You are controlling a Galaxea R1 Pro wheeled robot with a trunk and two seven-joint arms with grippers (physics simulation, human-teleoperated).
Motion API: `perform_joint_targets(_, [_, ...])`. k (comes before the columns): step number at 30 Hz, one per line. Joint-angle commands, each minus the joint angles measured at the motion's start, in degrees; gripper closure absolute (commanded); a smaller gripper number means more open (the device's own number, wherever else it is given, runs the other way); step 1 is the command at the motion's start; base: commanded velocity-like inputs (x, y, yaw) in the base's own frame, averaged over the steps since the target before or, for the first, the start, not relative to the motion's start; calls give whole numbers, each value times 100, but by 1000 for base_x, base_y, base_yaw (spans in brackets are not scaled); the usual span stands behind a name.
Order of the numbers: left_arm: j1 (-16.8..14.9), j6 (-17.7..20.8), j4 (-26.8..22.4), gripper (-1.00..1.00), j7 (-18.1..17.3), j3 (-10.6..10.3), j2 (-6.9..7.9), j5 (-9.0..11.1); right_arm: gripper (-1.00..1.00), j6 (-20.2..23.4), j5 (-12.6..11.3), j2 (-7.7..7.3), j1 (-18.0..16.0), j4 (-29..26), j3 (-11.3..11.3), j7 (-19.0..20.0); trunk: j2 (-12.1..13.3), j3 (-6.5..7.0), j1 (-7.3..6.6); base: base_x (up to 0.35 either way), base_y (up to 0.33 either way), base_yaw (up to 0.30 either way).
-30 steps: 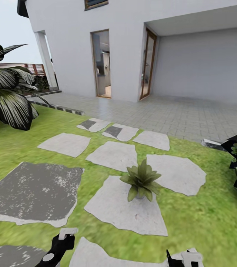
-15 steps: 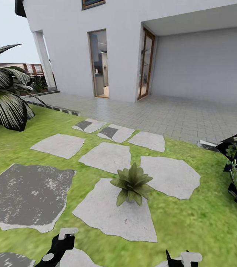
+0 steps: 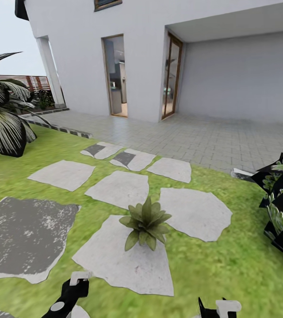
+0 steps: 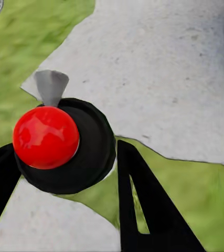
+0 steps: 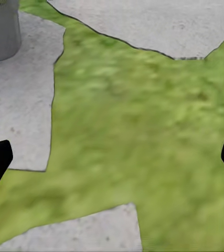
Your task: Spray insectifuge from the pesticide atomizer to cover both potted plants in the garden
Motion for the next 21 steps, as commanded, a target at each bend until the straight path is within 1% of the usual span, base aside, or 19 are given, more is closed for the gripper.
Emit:
perform_joint_targets(1, [-3,-19,5,100,6,2,0,5,-100,-16,20,5,-4,12,-20,-2,-2,-5,0,96,-267,0])
perform_joint_targets(21, [-3,-19,2,100,6,2,0,2,-100,-16,20,6,-4,15,-20,-3,-2,-5,0,94,-268,0])
